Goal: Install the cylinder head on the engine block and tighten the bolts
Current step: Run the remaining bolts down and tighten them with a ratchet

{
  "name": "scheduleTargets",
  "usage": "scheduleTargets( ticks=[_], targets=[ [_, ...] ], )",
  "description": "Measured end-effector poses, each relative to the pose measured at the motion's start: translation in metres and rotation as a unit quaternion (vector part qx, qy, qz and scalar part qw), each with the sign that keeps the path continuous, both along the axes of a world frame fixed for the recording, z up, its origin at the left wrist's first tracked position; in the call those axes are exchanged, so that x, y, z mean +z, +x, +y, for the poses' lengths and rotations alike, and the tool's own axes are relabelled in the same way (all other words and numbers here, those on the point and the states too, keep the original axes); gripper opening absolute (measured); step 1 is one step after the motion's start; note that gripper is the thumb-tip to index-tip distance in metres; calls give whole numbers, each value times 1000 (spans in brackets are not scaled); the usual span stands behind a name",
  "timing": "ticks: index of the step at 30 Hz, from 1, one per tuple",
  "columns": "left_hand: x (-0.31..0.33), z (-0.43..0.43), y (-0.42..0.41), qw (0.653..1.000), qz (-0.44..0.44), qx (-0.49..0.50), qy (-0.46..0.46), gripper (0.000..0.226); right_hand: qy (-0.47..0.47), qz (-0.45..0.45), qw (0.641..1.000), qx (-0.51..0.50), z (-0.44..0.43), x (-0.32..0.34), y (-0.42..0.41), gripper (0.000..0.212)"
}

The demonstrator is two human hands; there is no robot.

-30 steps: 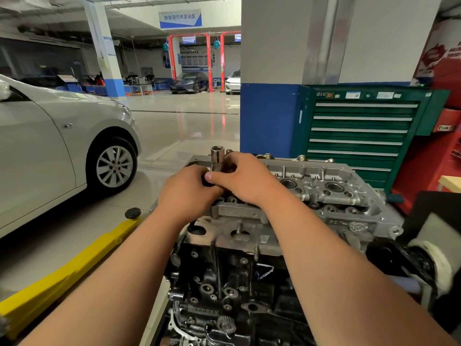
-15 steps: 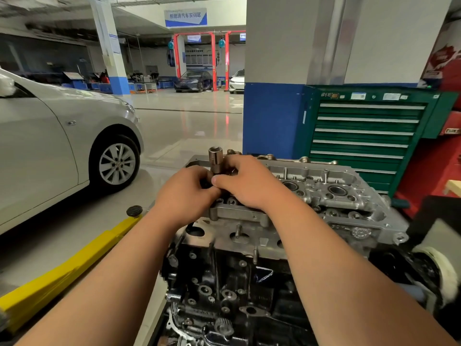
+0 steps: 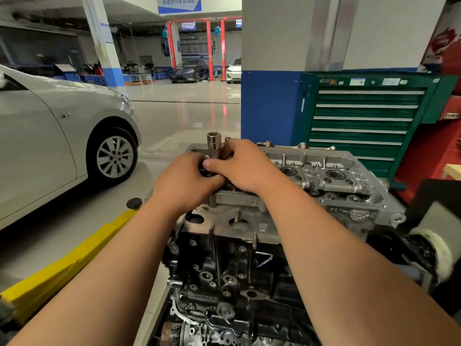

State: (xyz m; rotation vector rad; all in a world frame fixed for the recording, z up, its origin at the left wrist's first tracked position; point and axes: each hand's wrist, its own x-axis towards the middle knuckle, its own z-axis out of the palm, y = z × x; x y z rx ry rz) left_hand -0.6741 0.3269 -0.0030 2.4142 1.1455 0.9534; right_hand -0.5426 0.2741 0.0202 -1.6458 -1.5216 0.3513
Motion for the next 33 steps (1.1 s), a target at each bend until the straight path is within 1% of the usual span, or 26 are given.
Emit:
scheduleTargets(
  ticks=[2, 4, 5, 8, 10, 12, 16, 19, 21, 24, 27, 29, 31, 33],
  targets=[
    [0, 0, 2, 1000, 4, 21, 8, 23, -2, 5, 1000, 18, -2, 0, 0, 19],
    [-1, 3, 1, 1000, -9, 3, -2, 21, -3, 17, 999, 46, -5, 1, 2, 10],
    [-1, 4, 0, 1000, -16, -12, -8, 19, -3, 23, 998, 51, -6, 1, 3, 9],
    [0, 2, -1, 999, -18, -29, -9, 19, 2, 23, 1000, 20, -3, 1, 2, 12],
    [0, 0, 0, 1000, -8, 5, 10, 24, 4, 16, 1000, 2, 0, -1, 0, 17],
    [-1, 0, 2, 1000, -6, 25, 10, 23, 3, 18, 1000, 11, -1, -1, 0, 18],
    [0, 2, 0, 999, -26, -15, -15, 16, -5, 23, 999, 48, -6, 0, 3, 7],
    [3, 0, -2, 999, -24, -42, -25, 16, 4, 16, 1000, 17, -4, 1, 3, 15],
    [3, -2, 0, 999, -17, -27, -20, 20, 8, 9, 1000, -3, -2, 0, 2, 18],
    [2, -2, 3, 1000, -9, 10, -4, 21, 7, 31, 999, 7, -2, -1, 1, 22],
    [0, 1, 0, 999, -29, -8, -14, 16, -3, 30, 999, 35, -4, 0, 2, 13],
    [0, 1, -2, 999, -26, -26, -17, 16, -9, 26, 999, 45, -4, 0, 3, 10],
    [1, 1, -1, 999, -15, -32, -13, 13, -8, 23, 999, 29, -3, 0, 3, 5],
    [1, 1, 0, 1000, -7, -8, -5, 11, -2, 19, 1000, 7, -1, -1, 2, 10]
  ],
)
